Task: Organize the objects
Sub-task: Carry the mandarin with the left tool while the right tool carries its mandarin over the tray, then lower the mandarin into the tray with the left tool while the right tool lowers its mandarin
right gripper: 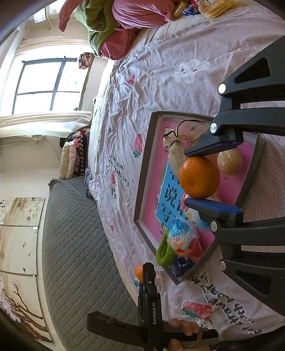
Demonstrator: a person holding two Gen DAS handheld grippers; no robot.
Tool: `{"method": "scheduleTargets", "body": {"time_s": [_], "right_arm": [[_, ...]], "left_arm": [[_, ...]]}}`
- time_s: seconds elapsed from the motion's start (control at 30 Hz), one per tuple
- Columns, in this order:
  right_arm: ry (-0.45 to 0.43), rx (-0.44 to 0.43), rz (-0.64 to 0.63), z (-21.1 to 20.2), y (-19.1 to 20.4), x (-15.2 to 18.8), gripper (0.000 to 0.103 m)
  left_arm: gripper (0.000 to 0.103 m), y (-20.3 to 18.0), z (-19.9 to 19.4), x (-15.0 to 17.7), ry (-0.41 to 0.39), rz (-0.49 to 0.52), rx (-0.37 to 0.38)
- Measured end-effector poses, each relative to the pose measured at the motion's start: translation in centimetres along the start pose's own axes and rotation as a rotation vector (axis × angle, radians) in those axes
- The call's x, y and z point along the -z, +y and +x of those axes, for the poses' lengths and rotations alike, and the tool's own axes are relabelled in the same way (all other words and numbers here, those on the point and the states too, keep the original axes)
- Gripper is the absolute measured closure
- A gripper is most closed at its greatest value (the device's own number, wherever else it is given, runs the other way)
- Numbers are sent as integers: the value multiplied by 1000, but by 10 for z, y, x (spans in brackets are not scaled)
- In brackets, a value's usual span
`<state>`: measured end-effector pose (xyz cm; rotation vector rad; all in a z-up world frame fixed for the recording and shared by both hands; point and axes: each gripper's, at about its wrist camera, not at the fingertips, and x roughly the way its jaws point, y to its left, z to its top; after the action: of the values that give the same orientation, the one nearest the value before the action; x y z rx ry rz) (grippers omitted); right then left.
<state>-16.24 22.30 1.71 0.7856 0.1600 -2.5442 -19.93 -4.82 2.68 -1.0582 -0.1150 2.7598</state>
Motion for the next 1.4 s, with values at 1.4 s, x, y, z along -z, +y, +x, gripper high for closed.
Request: {"method": "scheduleTargets", "body": {"time_s": [1.4], "right_arm": [[167,8,-62,54,1,16,64]], "left_arm": [[63,-17,30,26,80,18,15]]}}
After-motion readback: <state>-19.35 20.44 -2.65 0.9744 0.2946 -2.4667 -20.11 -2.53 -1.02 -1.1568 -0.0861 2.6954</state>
